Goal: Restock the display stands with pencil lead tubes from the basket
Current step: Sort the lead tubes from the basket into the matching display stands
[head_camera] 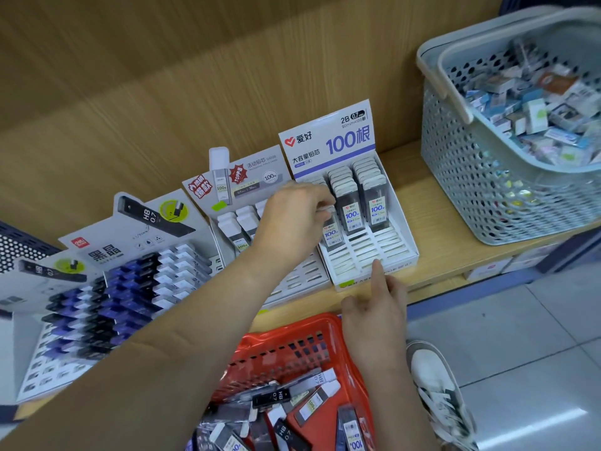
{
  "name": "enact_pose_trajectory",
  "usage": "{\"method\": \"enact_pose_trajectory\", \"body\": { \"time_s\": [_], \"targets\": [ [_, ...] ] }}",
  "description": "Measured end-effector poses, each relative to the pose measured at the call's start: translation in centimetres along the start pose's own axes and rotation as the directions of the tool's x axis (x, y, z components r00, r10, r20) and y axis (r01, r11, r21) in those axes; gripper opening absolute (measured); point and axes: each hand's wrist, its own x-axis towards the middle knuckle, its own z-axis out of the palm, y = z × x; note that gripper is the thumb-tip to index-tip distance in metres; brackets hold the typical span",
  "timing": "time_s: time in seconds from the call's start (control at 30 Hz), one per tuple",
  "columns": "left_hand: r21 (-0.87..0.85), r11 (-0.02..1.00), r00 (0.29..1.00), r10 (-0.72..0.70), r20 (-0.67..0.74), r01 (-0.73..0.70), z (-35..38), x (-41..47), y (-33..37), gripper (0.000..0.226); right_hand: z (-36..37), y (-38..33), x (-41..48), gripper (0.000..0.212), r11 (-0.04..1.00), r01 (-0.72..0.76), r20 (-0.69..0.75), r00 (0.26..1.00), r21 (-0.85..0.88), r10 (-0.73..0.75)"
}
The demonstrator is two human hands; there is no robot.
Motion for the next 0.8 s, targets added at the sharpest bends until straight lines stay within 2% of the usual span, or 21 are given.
{"method": "enact_pose_trajectory", "body": {
  "time_s": [0.07,0.23,0.37,0.43,0.5,0.53,0.6,0.67,0.73,0.8],
  "targets": [
    [-0.024,1.0,1.0,-0.02,-0.02,0.02,0.1,0.4,-0.2,0.021,0.0,0.2,0.0,0.07,1.0,-0.001,-0.003,1.0,0.019,0.001],
    [-0.002,0.996,0.995,-0.088,0.045,0.088,0.4,1.2,-0.7,0.034,-0.3,0.1,0.2,0.068,0.995,-0.037,0.004,0.999,0.091,0.037],
    [-0.028,0.993,0.993,-0.116,0.038,0.117,-0.2,0.2,-0.3,0.052,-0.5,-0.5,0.1,0.068,0.99,-0.05,-0.011,0.999,0.131,0.052],
    [-0.078,0.988,0.991,-0.136,-0.016,0.134,-1.1,-1.3,0.0,0.047,-0.7,-1.1,-0.2,0.062,0.991,-0.023,-0.073,0.997,0.135,0.033],
    [-0.134,0.983,0.987,-0.139,-0.079,0.128,-2.4,-3.9,0.1,0.032,-1.0,-2.0,-0.2,0.044,0.982,0.048,-0.127,0.992,0.184,-0.024],
    [-0.159,0.979,0.986,-0.142,-0.092,0.126,-3.0,-5.7,0.0,0.027,-1.1,-2.4,-0.1,0.034,0.973,0.082,-0.109,0.992,0.215,-0.06],
    [-0.196,0.968,0.982,-0.175,-0.07,0.159,-3.9,-10.1,-0.8,0.021,-1.1,-3.2,0.2,0.024,0.968,0.12,0.044,0.99,0.219,-0.133],
    [-0.21,0.944,0.965,-0.261,-0.007,0.254,-4.1,-14.8,-2.2,0.021,-1.0,-3.7,0.1,0.022,0.978,0.153,0.273,0.944,0.143,-0.188],
    [-0.183,0.901,0.92,-0.385,0.079,0.393,-3.7,-19.5,-4.1,0.02,-0.3,-3.7,-0.6,0.02,0.985,0.166,0.505,0.848,0.037,-0.162],
    [-0.12,0.853,0.857,-0.485,0.176,0.508,-2.6,-23.8,-6.2,0.019,0.9,-3.0,-1.7,0.017,0.977,0.183,0.656,0.752,-0.108,-0.068]
  ]
}}
